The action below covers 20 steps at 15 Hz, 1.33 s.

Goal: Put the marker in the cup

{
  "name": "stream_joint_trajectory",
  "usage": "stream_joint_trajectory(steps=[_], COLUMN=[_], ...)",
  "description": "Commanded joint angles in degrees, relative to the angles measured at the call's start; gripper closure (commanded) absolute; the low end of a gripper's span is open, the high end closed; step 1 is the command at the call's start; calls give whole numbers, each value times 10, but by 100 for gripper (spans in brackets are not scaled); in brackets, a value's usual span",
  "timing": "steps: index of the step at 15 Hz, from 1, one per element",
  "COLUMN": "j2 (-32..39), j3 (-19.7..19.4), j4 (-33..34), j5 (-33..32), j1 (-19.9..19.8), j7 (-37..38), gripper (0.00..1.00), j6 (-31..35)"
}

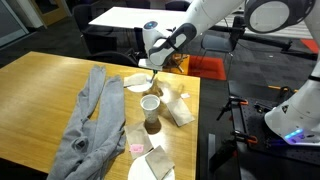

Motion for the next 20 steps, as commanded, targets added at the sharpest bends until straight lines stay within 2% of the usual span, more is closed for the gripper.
stream_joint_trajectory(steps=[1,8,13,20], j2=[-90,-190,-242,-333], j3=[-37,-73,-55,-22], j4=[-95,-165,-191,-248], j5=[-57,-198,-249,-294], j1=[51,108,108,112], j7=[-6,-14,-52,-135], gripper=[96,96,96,96], j6=[30,85,105,89])
